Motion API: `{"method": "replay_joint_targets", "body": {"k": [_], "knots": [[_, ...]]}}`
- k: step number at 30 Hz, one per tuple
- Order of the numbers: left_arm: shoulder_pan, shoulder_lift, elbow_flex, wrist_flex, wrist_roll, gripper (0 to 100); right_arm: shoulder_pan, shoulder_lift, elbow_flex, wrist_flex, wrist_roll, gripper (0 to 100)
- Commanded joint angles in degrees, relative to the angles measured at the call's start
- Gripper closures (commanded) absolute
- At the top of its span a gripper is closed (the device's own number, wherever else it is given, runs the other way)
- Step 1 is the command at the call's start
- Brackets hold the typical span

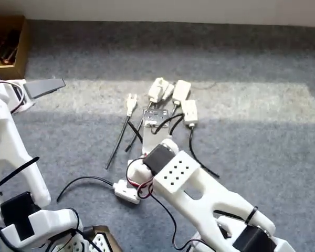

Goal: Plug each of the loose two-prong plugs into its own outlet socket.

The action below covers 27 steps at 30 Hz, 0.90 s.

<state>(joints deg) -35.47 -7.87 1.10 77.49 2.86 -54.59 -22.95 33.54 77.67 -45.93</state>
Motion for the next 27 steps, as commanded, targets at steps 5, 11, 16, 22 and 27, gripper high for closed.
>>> {"method": "replay_joint_targets", "body": {"k": [5, 11, 16, 22, 27], "knots": [[0.8, -0.3, -2.2, 0.1, 0.4, 38, -1.2, 1.0, -0.8, -0.8, -4.3, 99.1], [0.8, -0.3, -2.2, 0.1, 0.4, 38, -0.9, 1.5, -0.8, -1.3, -4.5, 99.1], [0.8, -0.3, -2.1, 0.1, 0.4, 38, 2.9, 1.0, -0.9, -2.1, -4.5, 99.1], [1.1, -0.3, -2.1, 0.1, 0.4, 38, 3.6, 0.9, -1.1, -1.5, -4.5, 99.2], [0.8, -0.3, -2.1, 0.1, 0.4, 38, 3.6, 0.9, -7.0, 2.8, -4.5, 99.2]]}}
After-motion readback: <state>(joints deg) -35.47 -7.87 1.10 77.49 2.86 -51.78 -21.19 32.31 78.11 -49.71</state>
